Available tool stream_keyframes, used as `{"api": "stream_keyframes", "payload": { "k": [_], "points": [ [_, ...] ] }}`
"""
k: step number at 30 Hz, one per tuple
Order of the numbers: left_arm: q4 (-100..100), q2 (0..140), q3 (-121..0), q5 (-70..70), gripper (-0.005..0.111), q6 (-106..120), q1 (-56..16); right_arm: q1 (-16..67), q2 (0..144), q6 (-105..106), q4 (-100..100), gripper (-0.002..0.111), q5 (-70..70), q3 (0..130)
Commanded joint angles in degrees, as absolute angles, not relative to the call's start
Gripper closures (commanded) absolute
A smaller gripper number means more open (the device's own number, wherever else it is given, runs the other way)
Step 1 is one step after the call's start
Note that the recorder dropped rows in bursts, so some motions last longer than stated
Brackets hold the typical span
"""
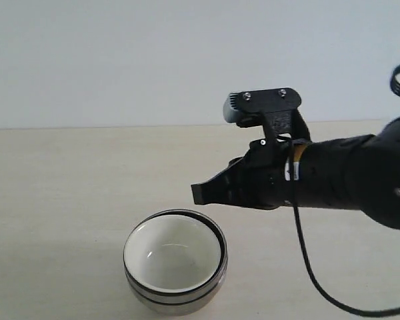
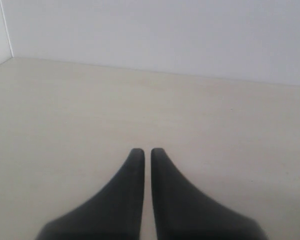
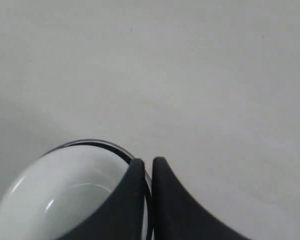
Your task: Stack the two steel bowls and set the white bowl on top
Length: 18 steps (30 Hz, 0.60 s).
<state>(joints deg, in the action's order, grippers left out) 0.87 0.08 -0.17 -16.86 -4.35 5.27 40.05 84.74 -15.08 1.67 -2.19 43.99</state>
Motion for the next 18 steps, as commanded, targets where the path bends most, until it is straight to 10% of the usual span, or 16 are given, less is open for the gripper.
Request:
{"api": "stream_keyframes", "payload": {
  "k": [1,18],
  "points": [
    [0.78,0.0,0.0,-16.8,0.102,-4.76,5.45,39.82,77.58,-15.02,2.03,0.108,-11.21,36.15],
    [0.78,0.0,0.0,-16.8,0.102,-4.76,5.45,39.92,73.14,-16.79,2.03,0.108,-8.07,34.0]
  ]
}}
